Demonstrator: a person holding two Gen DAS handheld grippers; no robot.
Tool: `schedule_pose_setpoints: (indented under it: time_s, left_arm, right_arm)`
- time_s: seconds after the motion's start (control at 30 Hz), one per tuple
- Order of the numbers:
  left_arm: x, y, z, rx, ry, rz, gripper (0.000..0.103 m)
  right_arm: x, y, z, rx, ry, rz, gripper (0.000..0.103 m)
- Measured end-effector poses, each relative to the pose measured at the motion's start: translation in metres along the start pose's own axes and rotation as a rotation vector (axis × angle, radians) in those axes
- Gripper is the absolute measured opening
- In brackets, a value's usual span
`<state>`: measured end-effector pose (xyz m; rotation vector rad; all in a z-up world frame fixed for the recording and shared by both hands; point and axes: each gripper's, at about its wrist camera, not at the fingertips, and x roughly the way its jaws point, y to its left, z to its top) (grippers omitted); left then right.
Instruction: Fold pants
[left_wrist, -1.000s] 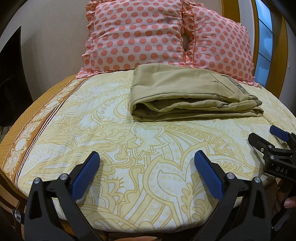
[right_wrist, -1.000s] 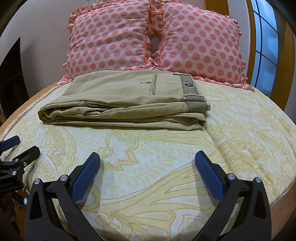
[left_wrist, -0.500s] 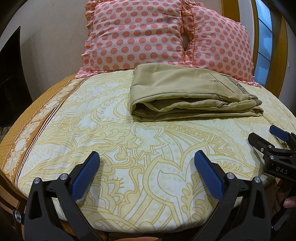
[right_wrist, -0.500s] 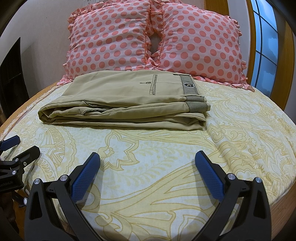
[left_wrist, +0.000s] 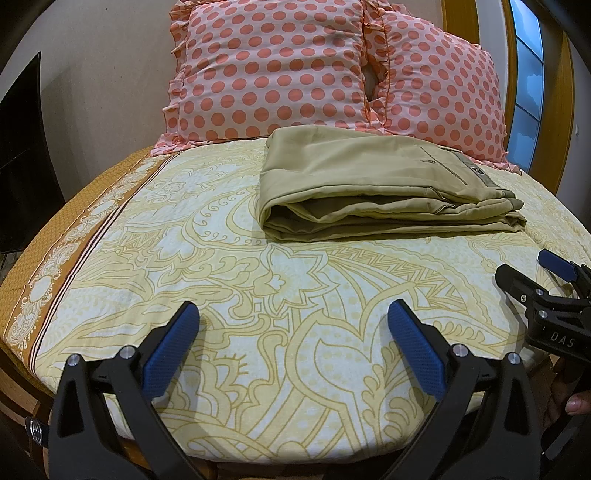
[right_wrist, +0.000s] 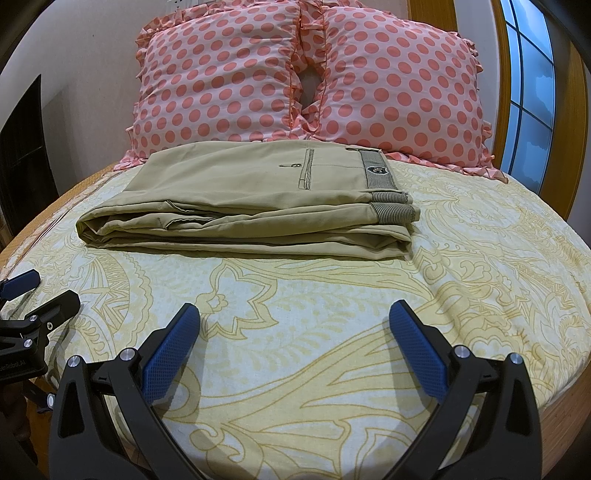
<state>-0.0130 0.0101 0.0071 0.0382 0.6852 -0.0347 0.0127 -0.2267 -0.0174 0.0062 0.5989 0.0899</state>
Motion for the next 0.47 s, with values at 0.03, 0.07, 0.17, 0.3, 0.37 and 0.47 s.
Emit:
schedule_pose_setpoints:
  time_s: [0.03,0.07,0.17,0.3,0.37,0.47]
  left_arm:
    - [0.0001,-0.0002,-0.0002,-0.001,0.001,0.0,0.101]
    - [0.0005,-0.0001,-0.0002,-0.001,0.002,0.001,0.101]
    - [0.0008,-0.0001,-0.0005,0.001,0.0,0.0,0.101]
    - [0.0015,0.0,0.0002,0.001,0.002,-0.001,0.101]
    - [0.0012,0.0001,0.0,0.001,0.001,-0.001,0.101]
    - [0.0011,-0.0005,-0.0001,0.0,0.001,0.0,0.101]
  right_arm:
    - [0.0,-0.0002,-0.0001,0.0,0.0,0.0,0.102]
    - [0.0,-0.0002,-0.0001,0.0,0.0,0.001,0.102]
    - [0.0,-0.0004,-0.0001,-0.001,0.0,0.001,0.102]
    - [0.0002,-0.0001,-0.0002,-0.001,-0.001,0.001,0.102]
    - [0.0003,-0.0002,-0.0002,-0.001,-0.001,0.001,0.102]
    - [0.0004,-0.0002,-0.0002,-0.001,-0.001,0.001,0.102]
